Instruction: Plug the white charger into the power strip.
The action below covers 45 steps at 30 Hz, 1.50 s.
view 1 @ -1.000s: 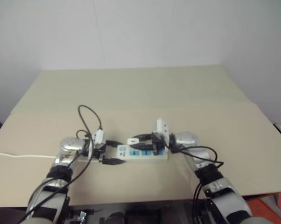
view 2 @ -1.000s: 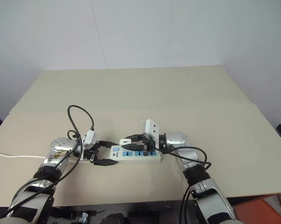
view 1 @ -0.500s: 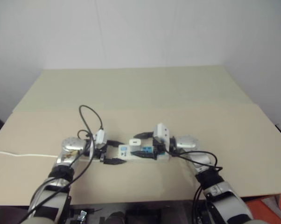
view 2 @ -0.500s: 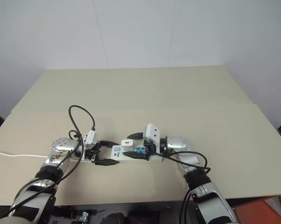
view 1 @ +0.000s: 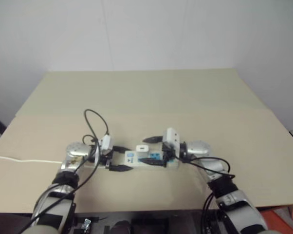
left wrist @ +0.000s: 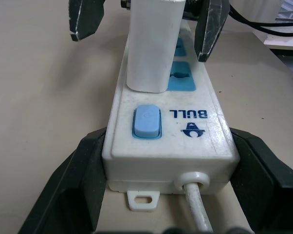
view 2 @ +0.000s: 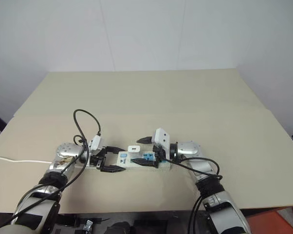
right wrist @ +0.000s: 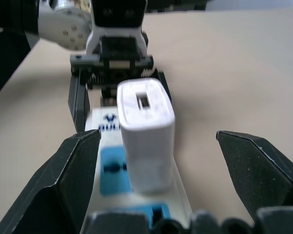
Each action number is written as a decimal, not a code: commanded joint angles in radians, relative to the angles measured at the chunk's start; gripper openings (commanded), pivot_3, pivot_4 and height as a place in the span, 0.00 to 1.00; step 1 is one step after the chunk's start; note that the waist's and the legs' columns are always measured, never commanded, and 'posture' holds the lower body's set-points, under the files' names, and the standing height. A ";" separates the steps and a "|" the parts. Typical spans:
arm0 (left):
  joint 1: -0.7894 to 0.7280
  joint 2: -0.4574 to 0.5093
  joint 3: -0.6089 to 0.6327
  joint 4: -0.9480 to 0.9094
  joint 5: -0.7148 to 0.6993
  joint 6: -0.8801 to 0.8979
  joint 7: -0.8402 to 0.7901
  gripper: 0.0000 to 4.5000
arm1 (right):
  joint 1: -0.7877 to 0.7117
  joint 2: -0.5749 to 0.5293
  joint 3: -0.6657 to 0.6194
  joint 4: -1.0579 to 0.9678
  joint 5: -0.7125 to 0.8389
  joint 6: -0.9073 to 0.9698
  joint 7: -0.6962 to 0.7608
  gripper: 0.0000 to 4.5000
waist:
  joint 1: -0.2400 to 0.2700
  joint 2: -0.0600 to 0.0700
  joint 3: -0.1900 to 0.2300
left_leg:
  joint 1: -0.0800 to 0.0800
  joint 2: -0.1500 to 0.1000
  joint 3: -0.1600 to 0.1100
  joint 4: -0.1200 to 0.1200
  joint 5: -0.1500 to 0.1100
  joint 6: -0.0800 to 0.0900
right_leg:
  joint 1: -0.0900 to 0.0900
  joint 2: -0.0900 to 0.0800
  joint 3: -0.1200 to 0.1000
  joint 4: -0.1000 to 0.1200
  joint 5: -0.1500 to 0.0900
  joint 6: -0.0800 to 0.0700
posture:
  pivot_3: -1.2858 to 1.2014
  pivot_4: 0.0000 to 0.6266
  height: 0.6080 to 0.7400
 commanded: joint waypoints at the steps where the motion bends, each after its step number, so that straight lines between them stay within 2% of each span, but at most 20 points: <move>1: -0.023 0.002 0.012 0.007 -0.010 0.037 -0.003 0.89 | 0.013 -0.027 -0.045 -0.095 0.040 0.037 0.002 1.00 | 0.001 0.000 0.000 | 0.000 0.000 0.000 0.000 0.000 0.000 | 0.000 0.000 0.000 0.000 0.000 0.000 | 0.52 0.24 1.00; 3: -0.022 0.005 0.011 -0.005 -0.022 0.049 -0.021 1.00 | 0.025 -0.048 -0.060 -0.135 0.050 0.056 0.005 1.00 | 0.002 0.000 0.001 | -0.002 0.000 0.000 0.000 0.000 0.000 | -0.001 0.000 0.000 0.000 0.000 0.000 | 0.52 0.24 1.00; 8: 0.001 0.037 -0.030 -0.077 -0.092 0.066 -0.026 1.00 | 0.070 -0.105 -0.100 -0.234 0.082 0.092 0.002 1.00 | 0.002 -0.001 0.002 | -0.004 0.000 0.000 0.000 0.000 0.000 | -0.002 0.000 0.000 -0.001 0.000 0.000 | 0.52 0.24 1.00; 12: 0.057 0.102 -0.022 -0.213 -0.173 0.092 -0.026 1.00 | 0.132 -0.177 -0.159 -0.332 0.112 0.114 -0.002 1.00 | 0.001 0.000 0.003 | -0.004 0.001 0.000 0.000 0.000 0.001 | -0.003 0.000 0.000 -0.003 0.000 0.000 | 0.52 0.24 1.00; 17: 0.197 0.269 0.080 -0.439 -0.272 0.208 -0.026 1.00 | 0.259 -0.331 -0.291 -0.467 0.178 0.169 0.010 1.00 | 0.003 0.000 0.004 | -0.006 0.001 0.000 -0.001 -0.001 0.001 | -0.003 0.000 0.000 -0.007 0.000 0.000 | 0.52 0.24 1.00; 23: 0.362 0.457 0.292 -0.486 -0.315 0.252 -0.010 1.00 | 0.473 -0.527 -0.509 -0.521 0.229 0.159 0.073 1.00 | 0.010 0.001 0.007 | -0.006 0.003 0.000 -0.003 -0.002 0.003 | -0.002 0.000 -0.001 -0.011 0.000 0.000 | 0.52 0.24 1.00; 26: 0.414 0.506 0.367 -0.485 -0.319 0.263 0.007 1.00 | 0.540 -0.576 -0.588 -0.512 0.240 0.155 0.092 1.00 | 0.010 0.002 0.007 | -0.006 0.003 0.001 -0.003 -0.002 0.003 | -0.001 0.000 -0.001 -0.011 0.000 0.000 | 0.52 0.24 1.00; 32: 0.480 0.523 0.446 -0.516 -0.325 0.287 0.027 1.00 | 0.607 -0.611 -0.656 -0.512 0.234 0.159 0.093 1.00 | 0.011 0.002 0.008 | -0.005 0.006 0.004 -0.003 -0.002 0.003 | 0.000 0.000 -0.001 -0.011 -0.002 0.003 | 0.52 0.24 1.00; 45: 0.528 0.502 0.456 -0.666 -0.340 0.366 0.110 1.00 | 0.607 -0.600 -0.639 -0.566 0.270 0.207 0.066 1.00 | 0.010 0.001 0.009 | -0.005 0.011 0.014 -0.003 -0.002 0.003 | 0.000 0.002 0.000 -0.011 0.001 -0.001 | 0.52 0.24 1.00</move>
